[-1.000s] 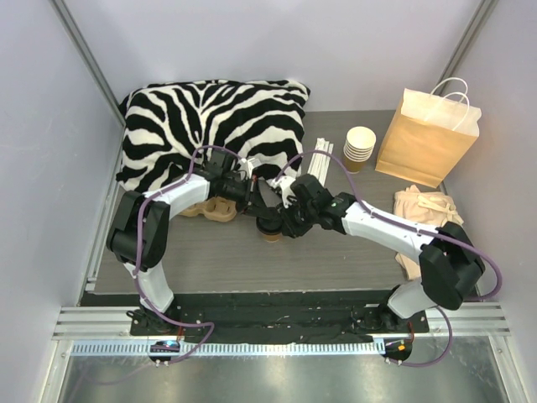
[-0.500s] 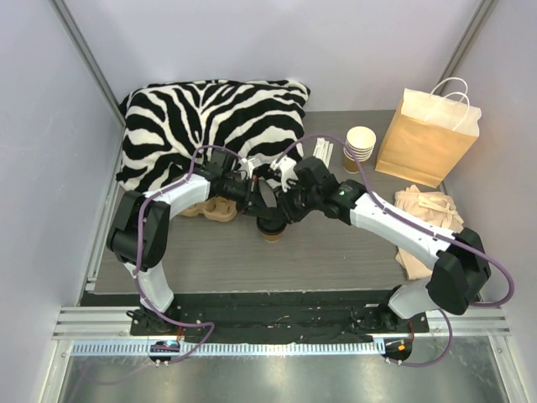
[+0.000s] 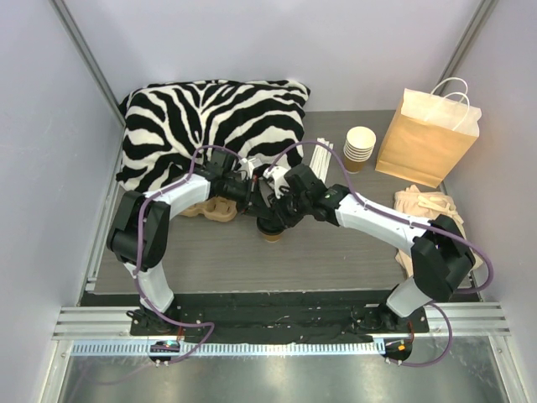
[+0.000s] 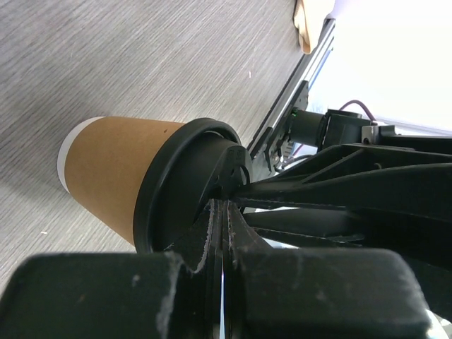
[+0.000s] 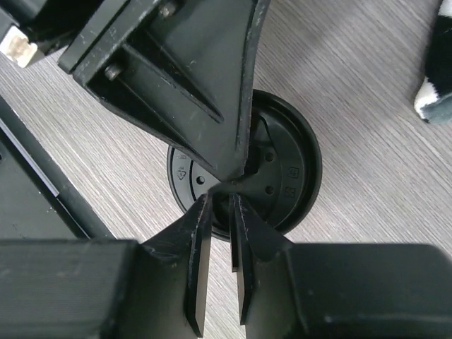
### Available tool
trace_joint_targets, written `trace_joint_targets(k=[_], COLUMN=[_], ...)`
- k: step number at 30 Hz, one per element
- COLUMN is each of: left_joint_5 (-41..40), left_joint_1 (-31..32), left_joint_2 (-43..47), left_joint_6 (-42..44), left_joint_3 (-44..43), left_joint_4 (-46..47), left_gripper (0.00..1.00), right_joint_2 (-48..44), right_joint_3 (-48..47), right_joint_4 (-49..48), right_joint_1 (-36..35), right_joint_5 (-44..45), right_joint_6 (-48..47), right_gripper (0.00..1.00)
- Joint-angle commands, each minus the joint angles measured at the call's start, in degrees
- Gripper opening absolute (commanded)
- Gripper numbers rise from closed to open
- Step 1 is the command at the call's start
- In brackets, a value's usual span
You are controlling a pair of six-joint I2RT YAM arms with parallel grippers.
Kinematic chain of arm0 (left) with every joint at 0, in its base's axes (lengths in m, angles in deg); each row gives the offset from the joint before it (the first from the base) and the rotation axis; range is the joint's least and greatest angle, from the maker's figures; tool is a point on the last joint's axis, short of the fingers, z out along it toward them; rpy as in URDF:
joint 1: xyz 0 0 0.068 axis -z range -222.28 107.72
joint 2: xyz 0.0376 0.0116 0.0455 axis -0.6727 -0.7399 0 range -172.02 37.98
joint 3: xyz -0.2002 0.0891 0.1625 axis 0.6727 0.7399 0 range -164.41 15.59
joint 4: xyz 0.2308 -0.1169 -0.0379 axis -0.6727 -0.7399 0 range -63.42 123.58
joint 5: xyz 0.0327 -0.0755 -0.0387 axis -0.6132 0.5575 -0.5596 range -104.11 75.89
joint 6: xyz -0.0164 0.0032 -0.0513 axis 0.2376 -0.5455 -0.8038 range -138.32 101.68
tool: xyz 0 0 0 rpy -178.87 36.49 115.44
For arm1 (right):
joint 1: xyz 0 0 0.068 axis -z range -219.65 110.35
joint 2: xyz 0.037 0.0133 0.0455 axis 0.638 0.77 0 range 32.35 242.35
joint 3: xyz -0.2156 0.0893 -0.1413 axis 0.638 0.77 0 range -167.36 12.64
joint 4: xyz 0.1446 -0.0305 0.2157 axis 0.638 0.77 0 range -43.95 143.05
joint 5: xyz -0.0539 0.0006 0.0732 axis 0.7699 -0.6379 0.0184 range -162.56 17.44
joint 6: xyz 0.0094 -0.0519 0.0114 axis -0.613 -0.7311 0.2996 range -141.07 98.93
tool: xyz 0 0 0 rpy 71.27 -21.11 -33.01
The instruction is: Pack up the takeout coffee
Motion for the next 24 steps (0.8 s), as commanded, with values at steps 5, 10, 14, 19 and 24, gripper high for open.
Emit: trace_joint_targets(k=[5, 10, 14, 19, 24], left_joint_5=[-9.30, -12.02, -12.55, -16.51, -17.74], left_joint_1=[-1.05, -3.60, -4.48, -4.57, -4.13], left_joint_2=[3.43, 9.67, 13.62, 19.16, 28.03], left_joint_6=[2.32, 3.29, 4.78, 9.52, 21.72], left_joint_3=[1.64, -0.65, -2.31, -1.53, 3.39], left_joint_4=[-2.38, -5.97, -8.79, -11.78, -11.17], left_gripper=[0.04, 0.12, 0.14, 0.20, 0.32], right_joint_2=[0.95, 0.24, -1.51, -2.57, -0.47], right_joint_3=[2.66, 1.79, -1.02, -6.03, -7.26], right_joint_4=[0.78, 0.78, 1.04, 2.28, 3.33], right_joint_1=[-0.26, -0.09, 0.09, 4.56, 8.96], right_joint_5=[3.37, 1.70, -1.71, -7.00, -10.69], right_joint_6=[-1.68, -1.15, -0.19, 4.11, 7.20], right_gripper=[0.23, 0.23, 0.25, 0.28, 0.30])
